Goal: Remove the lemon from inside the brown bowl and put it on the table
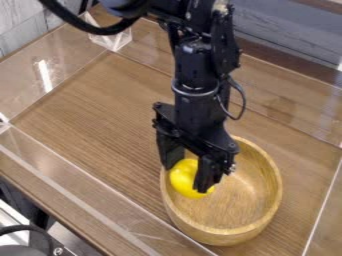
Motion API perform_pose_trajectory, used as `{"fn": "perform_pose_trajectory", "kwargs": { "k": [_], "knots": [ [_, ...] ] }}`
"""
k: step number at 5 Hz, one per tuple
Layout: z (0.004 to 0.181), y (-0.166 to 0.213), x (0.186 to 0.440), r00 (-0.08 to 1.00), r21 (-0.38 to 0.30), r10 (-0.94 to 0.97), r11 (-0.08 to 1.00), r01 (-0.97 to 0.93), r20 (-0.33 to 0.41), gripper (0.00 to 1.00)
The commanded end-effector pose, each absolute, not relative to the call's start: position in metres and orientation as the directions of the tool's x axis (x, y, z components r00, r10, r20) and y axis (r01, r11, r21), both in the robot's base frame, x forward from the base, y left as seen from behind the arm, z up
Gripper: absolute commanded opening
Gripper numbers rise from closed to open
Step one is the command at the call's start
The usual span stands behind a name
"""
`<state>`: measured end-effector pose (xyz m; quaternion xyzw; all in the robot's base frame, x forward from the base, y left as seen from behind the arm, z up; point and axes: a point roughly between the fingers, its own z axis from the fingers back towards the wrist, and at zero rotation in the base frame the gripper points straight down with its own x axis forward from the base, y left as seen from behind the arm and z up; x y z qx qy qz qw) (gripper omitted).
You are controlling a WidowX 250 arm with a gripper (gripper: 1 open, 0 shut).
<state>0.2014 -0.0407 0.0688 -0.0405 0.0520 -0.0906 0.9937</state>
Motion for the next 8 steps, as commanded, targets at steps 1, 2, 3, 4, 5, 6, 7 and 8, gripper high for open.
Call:
{"fn": "perform_pose_trajectory", "kwargs": {
  "k": [1,2,3,4,5,6,7,8],
  "knots": [
    [0.085,-0.038,0.211,0.984,-0.092,-0.174,0.981,0.171,-0.023,0.00],
    [0.086,-0.036,0.210,0.985,-0.093,-0.171,0.981,0.168,-0.026,0.00],
    [0.087,-0.034,0.208,0.985,-0.096,-0.171,0.981,0.168,-0.028,0.00],
    [0.087,-0.032,0.207,0.985,-0.098,-0.172,0.981,0.168,-0.029,0.00],
    [0.088,-0.030,0.205,0.984,-0.101,-0.173,0.980,0.169,-0.031,0.00],
    [0.089,-0.028,0.204,0.984,-0.103,-0.176,0.980,0.172,-0.031,0.00],
    [0.089,-0.026,0.203,0.983,-0.106,-0.179,0.979,0.175,-0.032,0.00],
    [0.090,-0.024,0.202,0.983,-0.107,-0.180,0.979,0.176,-0.031,0.00]
  ]
}}
